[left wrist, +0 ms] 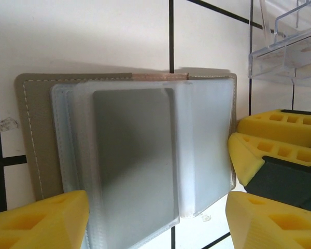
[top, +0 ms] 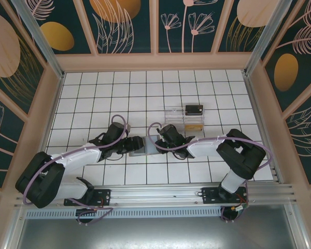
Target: Take the credit cards out of the card holder
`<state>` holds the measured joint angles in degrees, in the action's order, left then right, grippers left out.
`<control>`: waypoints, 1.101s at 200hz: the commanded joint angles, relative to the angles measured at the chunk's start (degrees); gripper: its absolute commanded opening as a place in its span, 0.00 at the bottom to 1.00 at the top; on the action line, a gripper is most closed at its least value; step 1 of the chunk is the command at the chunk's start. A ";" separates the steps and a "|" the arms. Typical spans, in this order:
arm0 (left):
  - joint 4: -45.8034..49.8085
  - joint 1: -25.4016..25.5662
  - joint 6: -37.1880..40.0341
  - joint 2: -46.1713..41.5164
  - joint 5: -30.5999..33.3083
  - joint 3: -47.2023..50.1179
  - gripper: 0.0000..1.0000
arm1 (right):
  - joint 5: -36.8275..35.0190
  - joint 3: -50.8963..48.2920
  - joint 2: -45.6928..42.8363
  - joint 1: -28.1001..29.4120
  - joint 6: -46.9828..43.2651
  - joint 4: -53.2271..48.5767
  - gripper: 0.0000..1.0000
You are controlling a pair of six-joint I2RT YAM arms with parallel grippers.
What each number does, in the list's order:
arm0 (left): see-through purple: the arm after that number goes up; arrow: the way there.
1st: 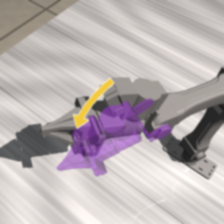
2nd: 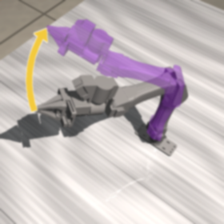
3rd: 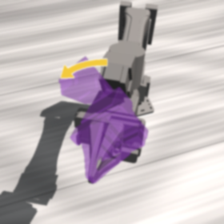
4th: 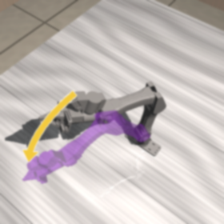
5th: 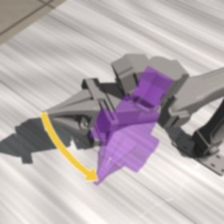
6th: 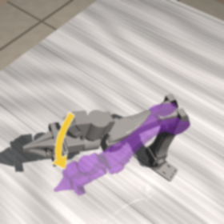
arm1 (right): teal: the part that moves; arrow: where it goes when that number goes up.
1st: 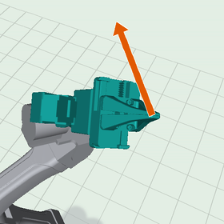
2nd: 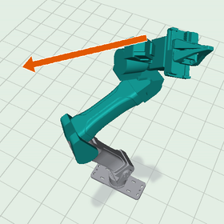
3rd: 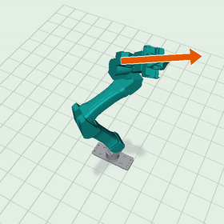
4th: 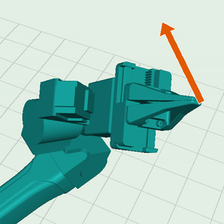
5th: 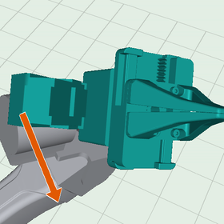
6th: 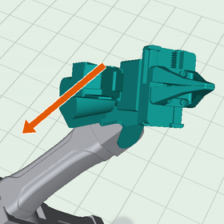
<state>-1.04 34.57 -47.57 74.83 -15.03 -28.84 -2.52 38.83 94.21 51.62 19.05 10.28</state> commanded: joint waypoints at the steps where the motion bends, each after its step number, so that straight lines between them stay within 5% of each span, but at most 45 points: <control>1: -0.20 0.14 0.88 -0.83 0.16 -0.97 0.71 | 1.30 0.11 1.67 -0.08 0.73 -2.05 0.30; 168: -6.60 0.15 -0.37 4.31 -5.70 0.72 0.70 | 1.30 0.11 1.90 -0.02 0.90 -1.99 0.30; 220: -1.95 0.08 0.54 0.07 -1.33 0.58 0.70 | 1.32 -0.11 2.00 -0.02 0.90 -2.05 0.30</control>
<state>-5.61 34.57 -47.62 77.93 -18.92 -28.69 -2.50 38.85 94.28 51.62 19.05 10.33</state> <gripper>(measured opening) 0.703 0.300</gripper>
